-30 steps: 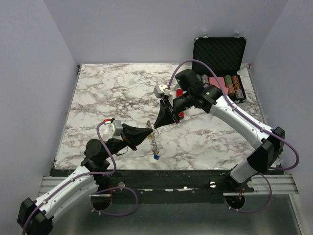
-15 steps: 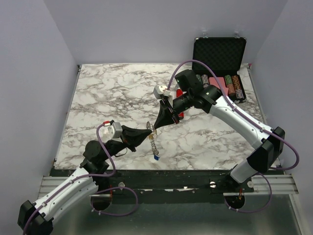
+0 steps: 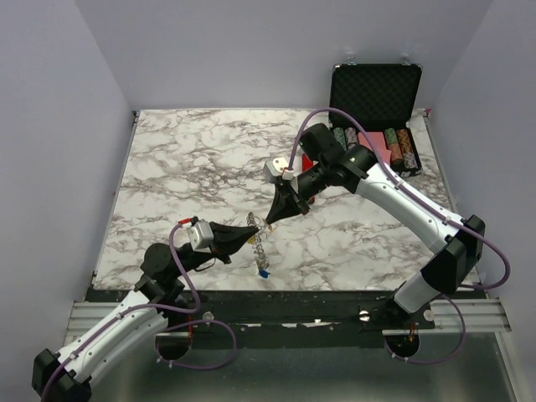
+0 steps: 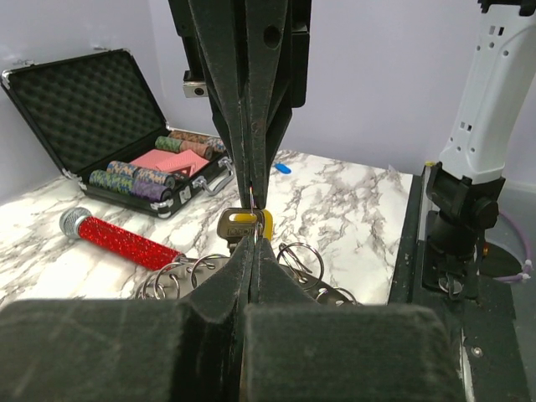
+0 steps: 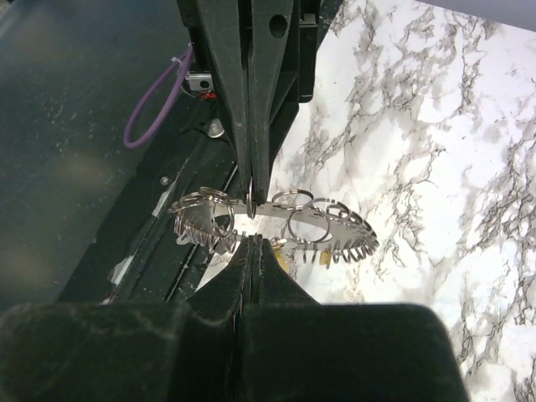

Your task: Put the keys on the keyring

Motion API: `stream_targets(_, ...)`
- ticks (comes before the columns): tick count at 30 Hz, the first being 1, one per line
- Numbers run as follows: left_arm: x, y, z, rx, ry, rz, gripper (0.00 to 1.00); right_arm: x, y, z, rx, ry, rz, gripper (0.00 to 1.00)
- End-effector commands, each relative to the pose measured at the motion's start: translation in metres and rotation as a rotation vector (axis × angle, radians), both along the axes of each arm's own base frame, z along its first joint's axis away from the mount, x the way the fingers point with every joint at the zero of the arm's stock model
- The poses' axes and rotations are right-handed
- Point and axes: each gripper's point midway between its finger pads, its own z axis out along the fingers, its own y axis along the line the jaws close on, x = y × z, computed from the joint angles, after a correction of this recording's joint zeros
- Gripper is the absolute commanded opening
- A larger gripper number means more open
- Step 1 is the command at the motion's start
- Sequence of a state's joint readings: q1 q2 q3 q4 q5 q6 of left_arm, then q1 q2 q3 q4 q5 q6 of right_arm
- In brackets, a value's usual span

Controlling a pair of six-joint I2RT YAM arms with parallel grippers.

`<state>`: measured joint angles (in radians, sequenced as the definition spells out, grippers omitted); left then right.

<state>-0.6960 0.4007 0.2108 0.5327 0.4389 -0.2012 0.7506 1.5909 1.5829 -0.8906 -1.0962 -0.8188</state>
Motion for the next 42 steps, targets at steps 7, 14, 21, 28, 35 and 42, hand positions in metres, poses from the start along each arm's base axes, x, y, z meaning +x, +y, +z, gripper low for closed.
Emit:
stream_targets(7, 0.001, -0.001, 0.012, -0.018, -0.055, 0.001, 0.00, -0.005, 0.009, -0.005, -0.007, -0.060, 0.057, 0.00)
stream_targets(14, 0.002, -0.001, 0.009, -0.014, -0.048, 0.006, 0.00, -0.004, 0.012, 0.001, -0.006, -0.040, 0.039, 0.00)
stream_targets(21, 0.002, 0.000, 0.009, -0.014, -0.048, 0.011, 0.00, -0.004, 0.012, 0.003, -0.009, -0.017, 0.025, 0.00)
stream_targets(28, 0.004, 0.001, 0.011, -0.017, -0.051, 0.022, 0.00, -0.005, 0.013, 0.002, -0.007, 0.000, 0.026, 0.00)
stream_targets(35, 0.003, 0.000, 0.012, -0.024, -0.048, 0.016, 0.00, -0.003, 0.015, -0.001, -0.013, 0.007, 0.017, 0.01)
stream_targets(42, 0.002, 0.000, 0.013, -0.033, -0.044, 0.013, 0.00, -0.003, 0.016, -0.005, -0.022, 0.013, 0.011, 0.00)
